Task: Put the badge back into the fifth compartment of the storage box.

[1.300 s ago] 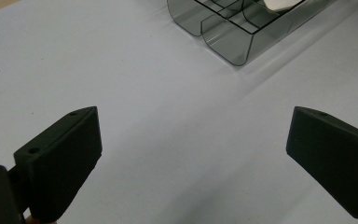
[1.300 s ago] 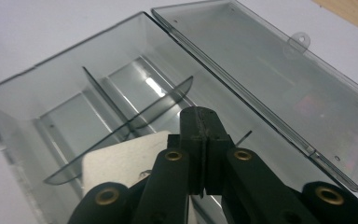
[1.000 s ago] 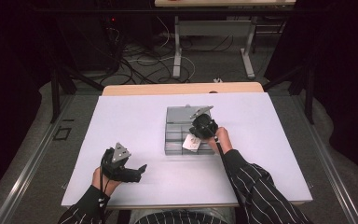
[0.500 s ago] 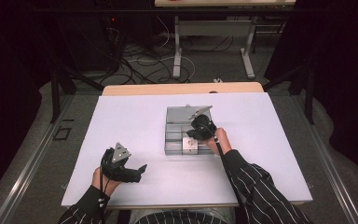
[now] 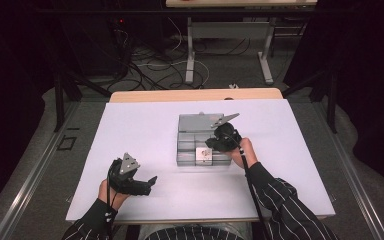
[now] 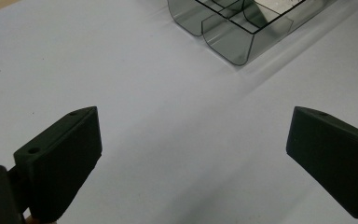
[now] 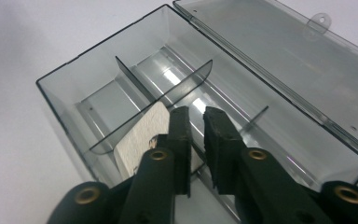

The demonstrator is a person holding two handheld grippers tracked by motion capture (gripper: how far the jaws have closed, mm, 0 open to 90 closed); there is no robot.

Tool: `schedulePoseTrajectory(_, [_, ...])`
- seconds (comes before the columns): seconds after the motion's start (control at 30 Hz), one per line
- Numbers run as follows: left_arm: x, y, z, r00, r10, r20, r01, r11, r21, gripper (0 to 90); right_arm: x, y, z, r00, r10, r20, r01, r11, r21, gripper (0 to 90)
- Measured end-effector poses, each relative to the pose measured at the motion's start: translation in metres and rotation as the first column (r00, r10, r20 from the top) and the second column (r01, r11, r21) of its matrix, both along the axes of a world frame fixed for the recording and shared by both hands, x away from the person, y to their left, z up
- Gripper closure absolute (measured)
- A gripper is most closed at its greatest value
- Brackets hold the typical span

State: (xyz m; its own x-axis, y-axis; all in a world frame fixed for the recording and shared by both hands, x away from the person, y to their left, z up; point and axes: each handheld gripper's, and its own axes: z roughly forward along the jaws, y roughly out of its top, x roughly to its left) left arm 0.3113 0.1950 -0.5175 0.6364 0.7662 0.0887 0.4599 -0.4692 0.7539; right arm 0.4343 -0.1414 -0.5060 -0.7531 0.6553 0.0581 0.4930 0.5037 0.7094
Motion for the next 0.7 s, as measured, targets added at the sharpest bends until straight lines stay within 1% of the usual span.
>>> schedulePoseTrajectory(0.03, [0.0, 0.0, 0.0, 1.0, 0.0, 0.0, 0.0, 1.0, 0.0, 2.9, -0.003, -0.003, 0.002, 1.0, 0.002, -0.005, -0.002, 1.0, -0.009, 77.0])
schedulePoseTrajectory(0.07, [0.0, 0.0, 0.0, 1.0, 0.0, 0.001, 0.0, 1.0, 0.0, 2.9, -0.006, -0.005, 0.002, 1.0, 0.002, 0.004, -0.002, 0.9999, -0.012, 74.4])
schedulePoseTrajectory(0.1, [0.0, 0.0, 0.0, 1.0, 0.0, 0.0, 0.0, 1.0, 0.0, 2.9, -0.008, -0.007, 0.002, 0.9998, 0.007, 0.018, -0.007, 1.0, -0.002, 71.3])
schedulePoseTrajectory(0.13, [0.0, 0.0, 0.0, 1.0, 0.001, 0.0, -0.001, 1.0, -0.003, 2.9, -0.011, -0.01, 0.004, 0.9999, 0.0, 0.013, 0.0, 1.0, -0.009, 69.2])
schedulePoseTrajectory(0.17, [0.0, 0.001, 0.0, 1.0, -0.001, -0.001, 0.001, 1.0, 0.005, 2.9, -0.013, -0.013, 0.005, 0.9997, 0.012, 0.022, -0.012, 0.9998, -0.017, 67.3])
schedulePoseTrajectory(0.27, [0.0, 0.001, 0.0, 1.0, -0.002, -0.001, 0.002, 1.0, 0.002, 2.9, -0.018, -0.018, 0.006, 0.9995, 0.006, 0.03, -0.006, 0.9999, 0.015, 57.9])
schedulePoseTrajectory(0.3, [0.0, 0.001, 0.0, 1.0, -0.003, -0.002, 0.003, 1.0, 0.002, 2.9, -0.021, -0.02, 0.006, 0.9995, 0.013, 0.029, -0.013, 0.9999, 0.007, 54.1])
schedulePoseTrajectory(0.33, [0.0, 0.0, -0.001, 1.0, 0.002, 0.003, -0.002, 1.0, -0.007, 2.9, -0.023, -0.021, 0.007, 0.9996, 0.021, 0.019, -0.021, 0.9998, 0.003, 49.1])
schedulePoseTrajectory(0.37, [0.0, 0.001, 0.0, 1.0, 0.004, -0.001, -0.004, 1.0, -0.004, 2.9, -0.026, -0.024, 0.007, 0.9994, 0.027, 0.023, -0.027, 0.9996, 0.002, 44.7])
schedulePoseTrajectory(0.43, [0.0, 0.002, 0.0, 1.0, 0.004, -0.001, -0.004, 0.9999, -0.01, 2.9, -0.03, -0.028, 0.006, 0.9991, 0.035, 0.026, -0.035, 0.9994, 0.0, 37.0])
schedulePoseTrajectory(0.47, [0.0, 0.002, 0.0, 1.0, 0.007, 0.001, -0.007, 0.9999, -0.009, 2.9, -0.033, -0.03, 0.006, 0.9992, 0.037, 0.015, -0.037, 0.9993, 0.0, 33.1])
schedulePoseTrajectory(0.5, [0.0, 0.002, 0.0, 1.0, 0.005, 0.001, -0.005, 0.9999, -0.011, 2.9, -0.034, -0.033, 0.005, 0.9992, 0.038, 0.014, -0.038, 0.9993, 0.004, 29.5])
schedulePoseTrajectory(0.53, [0.0, 0.002, 0.0, 1.0, 0.005, 0.0, -0.005, 0.9999, -0.011, 2.9, -0.036, -0.036, 0.005, 0.9992, 0.039, 0.011, -0.039, 0.9992, 0.002, 26.6])
schedulePoseTrajectory(0.57, [0.0, 0.002, -0.001, 1.0, 0.004, 0.0, -0.004, 0.9999, -0.013, 2.9, -0.037, -0.038, 0.004, 0.9991, 0.037, 0.021, -0.038, 0.9992, 0.01, 23.9])
schedulePoseTrajectory(0.6, [0.0, 0.002, -0.001, 1.0, 0.005, -0.001, -0.005, 0.9999, -0.015, 2.8, -0.039, -0.041, 0.004, 0.9995, 0.03, 0.012, -0.03, 0.9995, 0.005, 21.0])
schedulePoseTrajectory(0.63, [0.0, 0.003, -0.001, 1.0, 0.005, -0.003, -0.005, 1.0, -0.007, 2.8, -0.041, -0.044, 0.003, 0.9995, 0.032, 0.004, -0.032, 0.9995, 0.008, 18.7])
schedulePoseTrajectory(0.67, [0.0, 0.003, -0.001, 1.0, 0.004, -0.005, -0.004, 1.0, -0.007, 2.8, -0.042, -0.046, 0.003, 0.9995, 0.03, -0.001, -0.03, 0.9994, 0.015, 17.1])
schedulePoseTrajectory(0.7, [0.0, 0.004, -0.001, 1.0, 0.006, -0.005, -0.006, 0.9999, -0.01, 2.8, -0.044, -0.049, 0.003, 0.9993, 0.038, -0.003, -0.038, 0.9993, 0.001, 15.7])
